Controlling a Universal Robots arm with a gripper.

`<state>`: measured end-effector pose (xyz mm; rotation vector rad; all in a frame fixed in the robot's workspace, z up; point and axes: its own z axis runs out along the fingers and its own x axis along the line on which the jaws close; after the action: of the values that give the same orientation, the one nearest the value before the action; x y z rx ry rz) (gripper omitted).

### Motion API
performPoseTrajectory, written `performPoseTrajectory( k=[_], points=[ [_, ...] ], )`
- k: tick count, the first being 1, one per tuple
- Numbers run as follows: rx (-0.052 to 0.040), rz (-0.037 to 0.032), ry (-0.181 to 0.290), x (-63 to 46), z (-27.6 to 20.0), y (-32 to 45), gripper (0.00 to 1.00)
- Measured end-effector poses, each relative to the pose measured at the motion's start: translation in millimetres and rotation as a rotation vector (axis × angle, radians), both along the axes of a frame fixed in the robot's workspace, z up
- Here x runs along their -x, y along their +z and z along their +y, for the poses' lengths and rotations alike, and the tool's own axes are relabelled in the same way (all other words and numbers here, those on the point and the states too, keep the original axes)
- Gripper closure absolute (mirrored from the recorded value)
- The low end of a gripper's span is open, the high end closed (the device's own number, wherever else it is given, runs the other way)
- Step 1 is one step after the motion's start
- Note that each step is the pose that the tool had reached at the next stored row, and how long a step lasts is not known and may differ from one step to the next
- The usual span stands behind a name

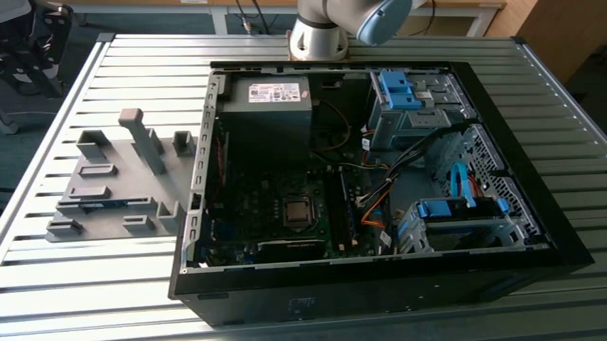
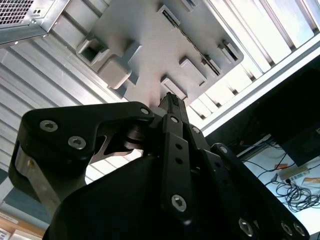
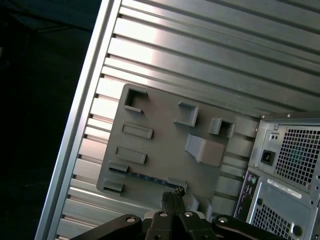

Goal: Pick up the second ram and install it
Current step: 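Pick up the second ram and move it above second insertion slot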

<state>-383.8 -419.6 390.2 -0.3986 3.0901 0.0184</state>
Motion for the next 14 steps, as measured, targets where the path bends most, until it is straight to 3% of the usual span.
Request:
performPoseTrajectory(
  k=[14],
  points=[
    [0.0000, 0.0000, 0.012, 0.2, 0.0, 0.0, 0.89]
  ],
)
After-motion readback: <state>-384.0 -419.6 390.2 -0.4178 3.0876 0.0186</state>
